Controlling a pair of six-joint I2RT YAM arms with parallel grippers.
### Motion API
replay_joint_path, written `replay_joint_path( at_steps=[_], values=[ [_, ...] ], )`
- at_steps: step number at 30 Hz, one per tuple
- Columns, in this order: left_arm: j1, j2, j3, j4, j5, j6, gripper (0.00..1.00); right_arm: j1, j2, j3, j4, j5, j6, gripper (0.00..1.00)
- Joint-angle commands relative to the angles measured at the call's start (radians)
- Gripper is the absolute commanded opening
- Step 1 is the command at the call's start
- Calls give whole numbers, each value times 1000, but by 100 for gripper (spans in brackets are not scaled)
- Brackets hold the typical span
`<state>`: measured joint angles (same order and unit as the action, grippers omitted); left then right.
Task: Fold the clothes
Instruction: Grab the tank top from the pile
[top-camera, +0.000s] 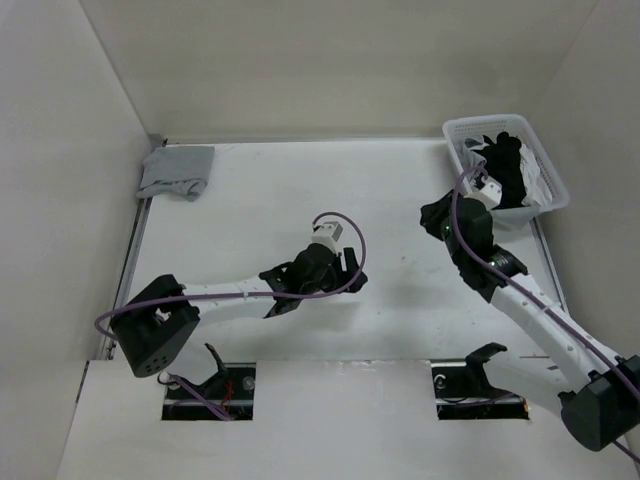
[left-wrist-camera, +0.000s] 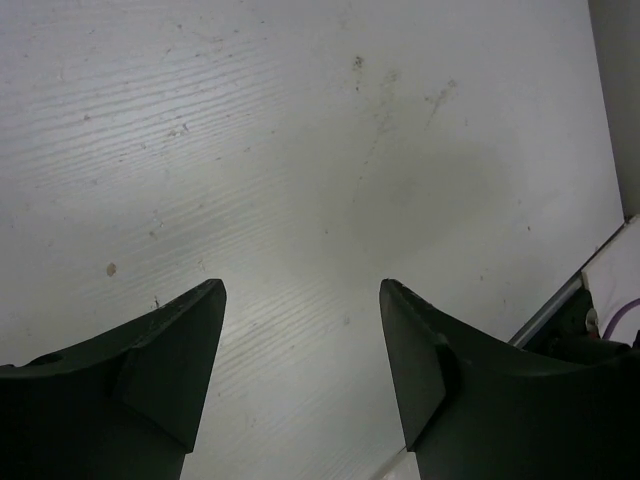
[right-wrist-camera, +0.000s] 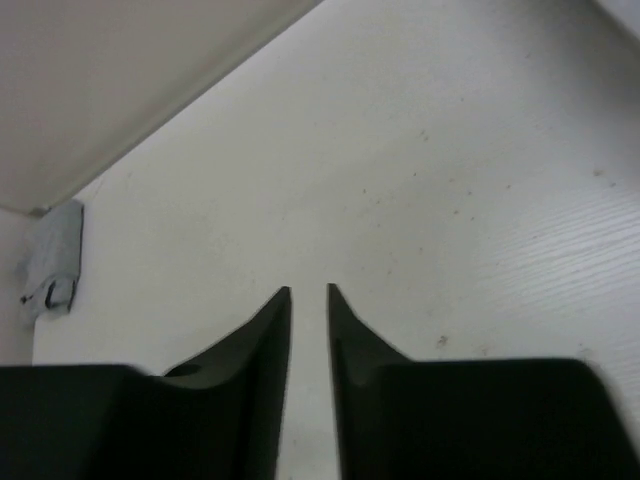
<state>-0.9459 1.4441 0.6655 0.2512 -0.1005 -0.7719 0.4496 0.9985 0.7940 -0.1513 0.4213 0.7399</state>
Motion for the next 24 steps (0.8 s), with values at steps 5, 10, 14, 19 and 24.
replay_joint_path(
  at_steps=[5, 10, 14, 19, 24],
  values=[
    [-6, 21, 59, 51, 59, 36, 63, -286, 122, 169, -10, 40, -71, 32],
    [-26, 13, 8, 108, 62, 17, 62, -390, 294, 299, -14, 33, -69, 0],
    [-27, -7, -6, 121, 70, 23, 62, -472, 448, 414, -16, 60, -74, 11],
    [-6, -37, -38, 146, 77, 42, 61, -533, 668, 566, 29, 37, -126, 47],
    [19, -42, -50, 151, 102, 42, 61, -570, 791, 657, -5, 36, -117, 56]
  ],
)
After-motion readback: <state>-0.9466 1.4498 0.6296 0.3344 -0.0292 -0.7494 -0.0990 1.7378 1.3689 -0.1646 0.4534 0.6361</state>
